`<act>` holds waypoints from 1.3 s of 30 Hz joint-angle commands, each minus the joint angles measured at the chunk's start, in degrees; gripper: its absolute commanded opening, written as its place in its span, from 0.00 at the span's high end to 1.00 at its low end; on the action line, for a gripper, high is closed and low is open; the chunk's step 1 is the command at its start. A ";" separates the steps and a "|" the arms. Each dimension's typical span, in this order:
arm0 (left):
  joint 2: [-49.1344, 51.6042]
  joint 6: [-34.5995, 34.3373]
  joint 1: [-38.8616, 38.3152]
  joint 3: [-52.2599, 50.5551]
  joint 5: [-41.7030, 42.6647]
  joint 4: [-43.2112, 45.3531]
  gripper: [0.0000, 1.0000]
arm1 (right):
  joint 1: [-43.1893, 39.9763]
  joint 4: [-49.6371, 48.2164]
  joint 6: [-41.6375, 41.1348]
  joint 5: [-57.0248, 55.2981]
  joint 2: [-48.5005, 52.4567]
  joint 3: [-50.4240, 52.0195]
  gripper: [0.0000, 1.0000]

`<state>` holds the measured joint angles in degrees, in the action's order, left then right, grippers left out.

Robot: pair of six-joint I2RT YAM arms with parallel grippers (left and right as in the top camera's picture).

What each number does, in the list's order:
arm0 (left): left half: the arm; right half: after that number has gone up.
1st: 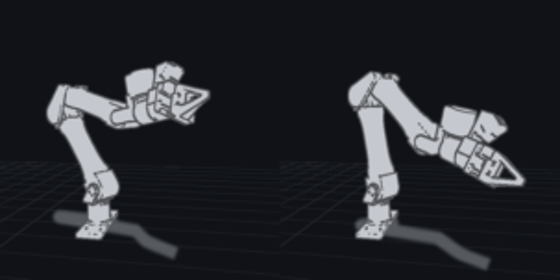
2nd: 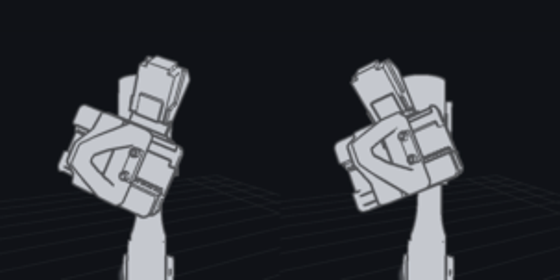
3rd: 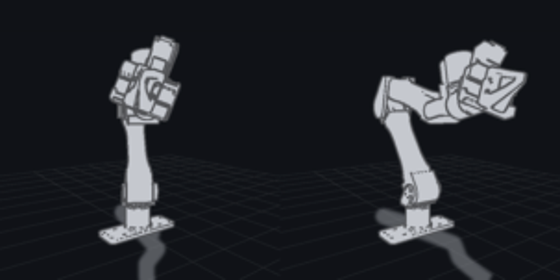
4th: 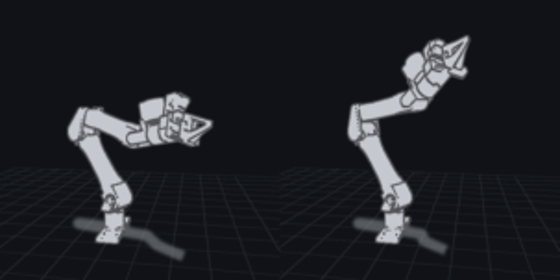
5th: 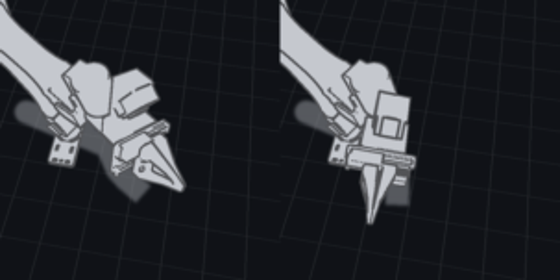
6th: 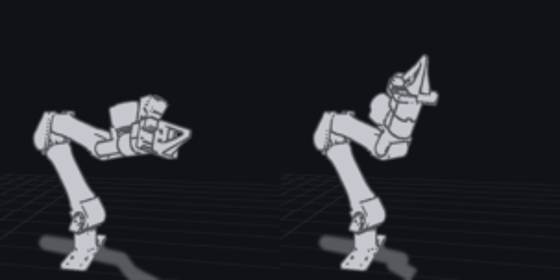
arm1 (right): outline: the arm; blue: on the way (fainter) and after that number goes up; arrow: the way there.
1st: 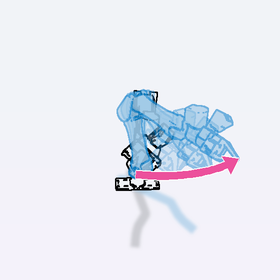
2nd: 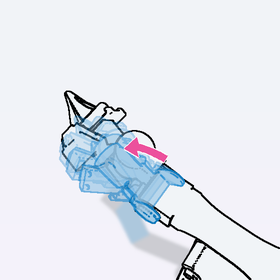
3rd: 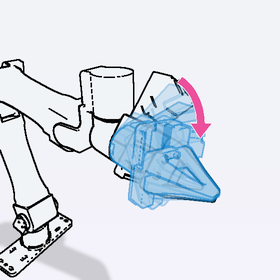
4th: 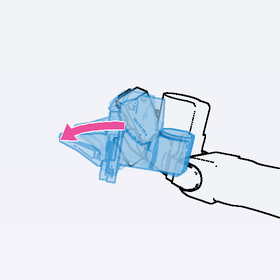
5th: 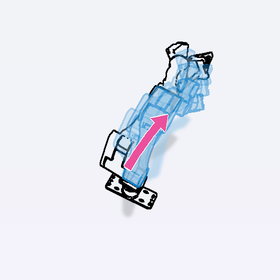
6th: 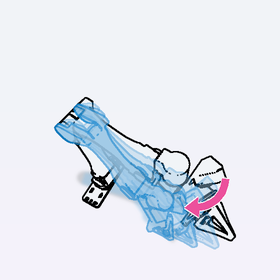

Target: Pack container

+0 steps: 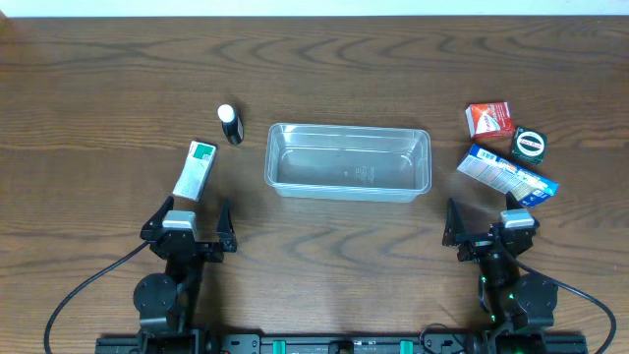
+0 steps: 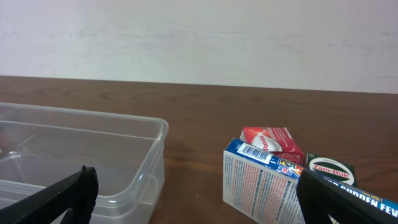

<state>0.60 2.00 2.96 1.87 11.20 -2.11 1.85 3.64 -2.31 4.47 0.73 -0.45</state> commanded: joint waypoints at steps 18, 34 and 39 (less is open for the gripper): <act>-0.26 0.96 0.35 -1.64 -0.04 -0.79 0.02 | 0.46 0.26 0.70 -0.39 -0.44 0.13 0.01; -0.26 0.98 0.35 -1.64 -0.04 -0.79 0.02 | 0.46 0.28 0.76 -0.61 -0.44 0.13 0.01; -0.26 0.98 0.35 -1.64 -0.04 -0.79 0.02 | 0.42 0.48 1.18 -4.39 -0.44 0.13 0.01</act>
<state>0.60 2.00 2.96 1.87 11.20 -2.11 1.85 3.79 -2.26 2.96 0.73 -0.45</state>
